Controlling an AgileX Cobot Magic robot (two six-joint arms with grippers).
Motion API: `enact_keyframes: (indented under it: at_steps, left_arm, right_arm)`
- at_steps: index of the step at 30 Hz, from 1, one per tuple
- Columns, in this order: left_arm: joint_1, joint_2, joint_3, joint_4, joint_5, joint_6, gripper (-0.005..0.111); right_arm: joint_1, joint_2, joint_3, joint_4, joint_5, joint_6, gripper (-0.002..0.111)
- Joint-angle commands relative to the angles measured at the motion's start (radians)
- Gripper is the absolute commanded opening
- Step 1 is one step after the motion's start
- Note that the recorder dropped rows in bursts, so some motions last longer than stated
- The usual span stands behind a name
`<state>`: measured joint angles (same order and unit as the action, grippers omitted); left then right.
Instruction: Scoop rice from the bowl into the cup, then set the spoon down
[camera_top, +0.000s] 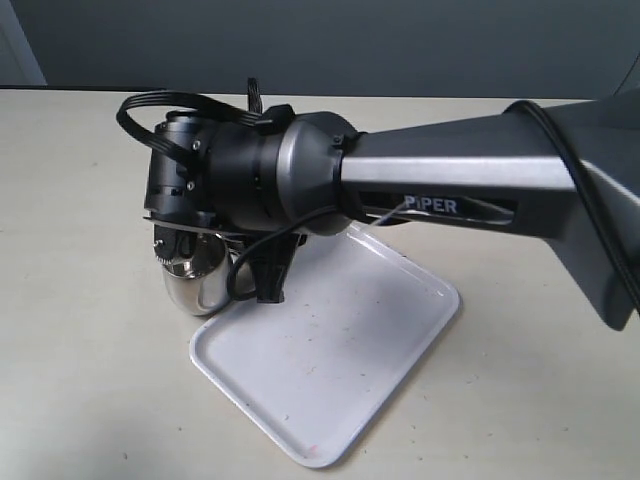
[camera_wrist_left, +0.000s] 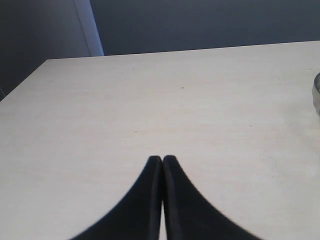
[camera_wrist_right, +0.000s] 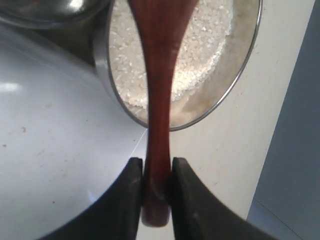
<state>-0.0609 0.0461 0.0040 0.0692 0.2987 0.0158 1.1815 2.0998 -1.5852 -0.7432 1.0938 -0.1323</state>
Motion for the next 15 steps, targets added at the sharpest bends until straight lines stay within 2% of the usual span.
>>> enact_keyframes:
  at_steps: [1,15]
  left_arm:
    - [-0.002,0.001,-0.004,0.0,-0.011,-0.006,0.001]
    - [-0.002,0.001,-0.004,0.0,-0.009,-0.006,0.001]
  right_arm:
    - [-0.002,0.011,-0.005,-0.015,-0.009,0.003,-0.001]
    - [-0.005,0.021,-0.005,-0.072,-0.007,0.059,-0.001]
